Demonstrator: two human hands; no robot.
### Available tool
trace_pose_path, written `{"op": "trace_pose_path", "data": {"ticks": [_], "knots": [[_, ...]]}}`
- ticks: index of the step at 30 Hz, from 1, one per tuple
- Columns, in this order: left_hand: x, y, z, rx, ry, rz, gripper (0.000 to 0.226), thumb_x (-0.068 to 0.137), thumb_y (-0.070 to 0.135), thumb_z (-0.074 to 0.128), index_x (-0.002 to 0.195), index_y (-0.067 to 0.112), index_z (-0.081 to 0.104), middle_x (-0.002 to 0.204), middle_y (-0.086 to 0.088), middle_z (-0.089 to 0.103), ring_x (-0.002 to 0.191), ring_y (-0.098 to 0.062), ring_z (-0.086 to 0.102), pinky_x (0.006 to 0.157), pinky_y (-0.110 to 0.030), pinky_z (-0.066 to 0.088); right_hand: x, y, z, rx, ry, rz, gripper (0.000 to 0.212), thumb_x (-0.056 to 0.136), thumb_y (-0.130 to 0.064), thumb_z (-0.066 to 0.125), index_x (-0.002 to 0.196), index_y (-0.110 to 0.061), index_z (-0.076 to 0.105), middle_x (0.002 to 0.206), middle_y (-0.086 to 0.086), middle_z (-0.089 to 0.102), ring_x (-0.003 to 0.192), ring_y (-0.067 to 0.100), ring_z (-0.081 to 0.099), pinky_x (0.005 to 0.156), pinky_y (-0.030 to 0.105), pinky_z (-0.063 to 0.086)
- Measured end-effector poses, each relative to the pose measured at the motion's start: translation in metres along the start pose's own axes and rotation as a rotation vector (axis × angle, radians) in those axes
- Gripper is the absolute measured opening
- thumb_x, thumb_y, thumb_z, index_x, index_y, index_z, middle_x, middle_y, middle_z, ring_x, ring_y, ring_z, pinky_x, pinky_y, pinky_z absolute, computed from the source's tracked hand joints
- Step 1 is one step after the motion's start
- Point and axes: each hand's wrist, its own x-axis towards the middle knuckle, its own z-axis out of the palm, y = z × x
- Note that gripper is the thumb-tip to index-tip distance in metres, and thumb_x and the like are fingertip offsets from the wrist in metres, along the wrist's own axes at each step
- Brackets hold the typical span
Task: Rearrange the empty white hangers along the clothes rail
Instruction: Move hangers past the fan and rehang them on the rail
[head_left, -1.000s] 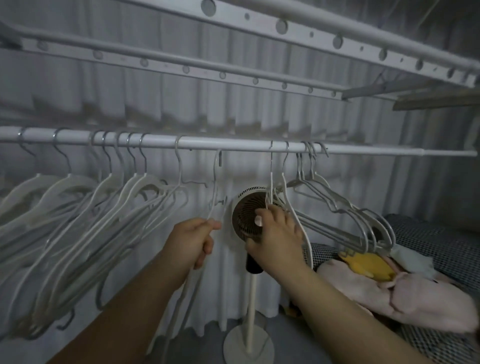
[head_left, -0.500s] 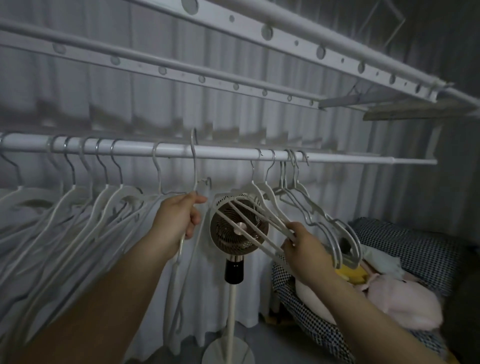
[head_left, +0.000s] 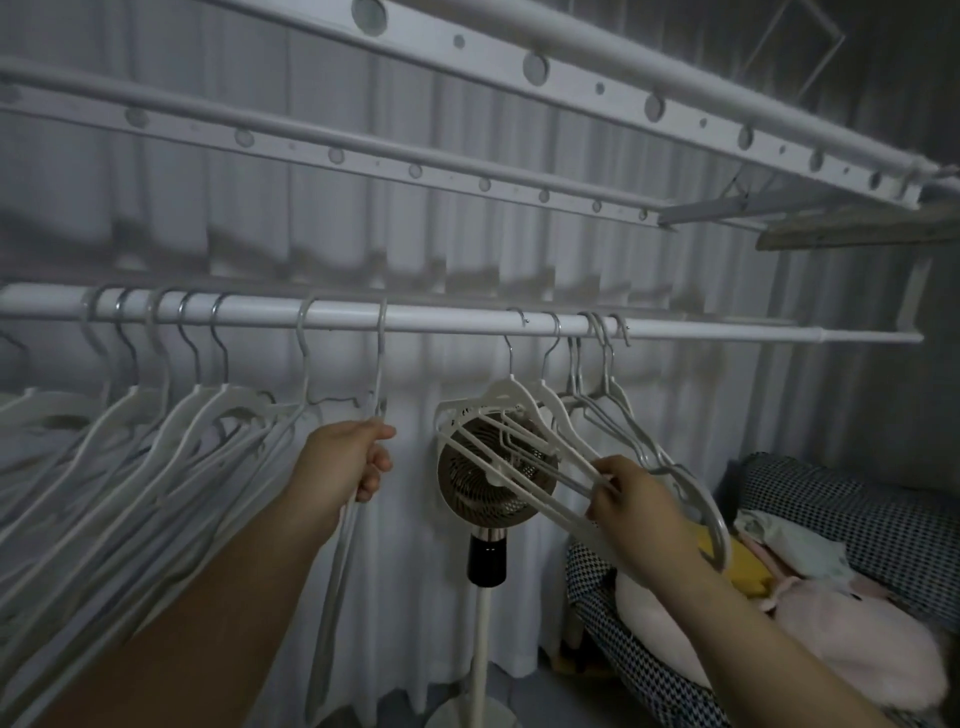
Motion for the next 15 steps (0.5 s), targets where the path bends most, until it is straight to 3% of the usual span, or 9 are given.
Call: {"op": "trace_pose_path", "data": {"ticks": [3, 5, 9, 12, 14, 15], "knots": [[-0.006, 0.000, -0.008, 0.073, 0.028, 0.027, 0.021, 0.092, 0.013, 0.045, 0.073, 0.011, 0.053, 0.061, -0.007, 0.051, 0.021, -0.001, 0.039, 0.027, -0.007, 0.025, 0.006, -0.007, 0.000, 0.026, 0.022, -0.023, 0.027, 0.091, -0.006, 0.041, 0.114, -0.005, 0.056, 0.096, 0.019, 0.068, 0.089, 0.032, 0.063, 0.076, 0.037, 0.050], [-0.011, 0.000, -0.013, 0.122, 0.050, 0.078, 0.009, 0.092, 0.013, 0.047, 0.087, 0.009, 0.053, 0.066, -0.004, 0.054, 0.028, -0.003, 0.046, 0.031, -0.011, 0.030, 0.013, -0.012, 0.001, 0.032, 0.032, -0.028, 0.028, 0.092, -0.006, 0.041, 0.114, -0.005, 0.057, 0.099, 0.019, 0.068, 0.092, 0.032, 0.063, 0.074, 0.033, 0.048], [-0.025, 0.003, -0.024, 0.174, 0.155, 0.245, 0.026, 0.088, 0.006, 0.052, 0.114, 0.010, 0.053, 0.081, -0.005, 0.058, 0.063, -0.013, 0.051, 0.056, -0.021, 0.045, 0.026, -0.023, 0.011, 0.007, -0.022, 0.005, 0.030, 0.090, -0.006, 0.042, 0.116, -0.007, 0.057, 0.106, 0.018, 0.068, 0.099, 0.033, 0.062, 0.081, 0.034, 0.048], [-0.039, 0.009, -0.034, 0.238, 0.213, 0.398, 0.022, 0.086, 0.001, 0.054, 0.106, 0.007, 0.061, 0.096, -0.004, 0.059, 0.076, -0.006, 0.056, 0.072, -0.013, 0.044, 0.027, -0.028, 0.018, -0.094, -0.155, 0.029, 0.032, 0.088, -0.006, 0.046, 0.117, -0.009, 0.059, 0.110, 0.017, 0.068, 0.105, 0.031, 0.061, 0.086, 0.032, 0.047], [-0.045, 0.011, -0.041, 0.286, 0.176, 0.490, 0.019, 0.085, 0.000, 0.055, 0.084, 0.016, 0.064, 0.084, 0.007, 0.062, 0.066, 0.012, 0.057, 0.064, 0.002, 0.041, 0.021, -0.028, 0.021, -0.157, -0.249, 0.046, 0.029, 0.089, -0.007, 0.048, 0.114, -0.009, 0.062, 0.105, 0.014, 0.070, 0.096, 0.028, 0.064, 0.081, 0.031, 0.049], [-0.048, 0.011, -0.044, 0.308, 0.144, 0.513, 0.024, 0.084, 0.001, 0.057, 0.074, 0.022, 0.062, 0.076, 0.015, 0.062, 0.061, 0.016, 0.055, 0.063, 0.003, 0.040, 0.017, -0.026, 0.022, -0.177, -0.288, 0.059, 0.026, 0.089, -0.008, 0.049, 0.111, -0.010, 0.064, 0.101, 0.013, 0.071, 0.086, 0.025, 0.065, 0.075, 0.030, 0.050]]}}
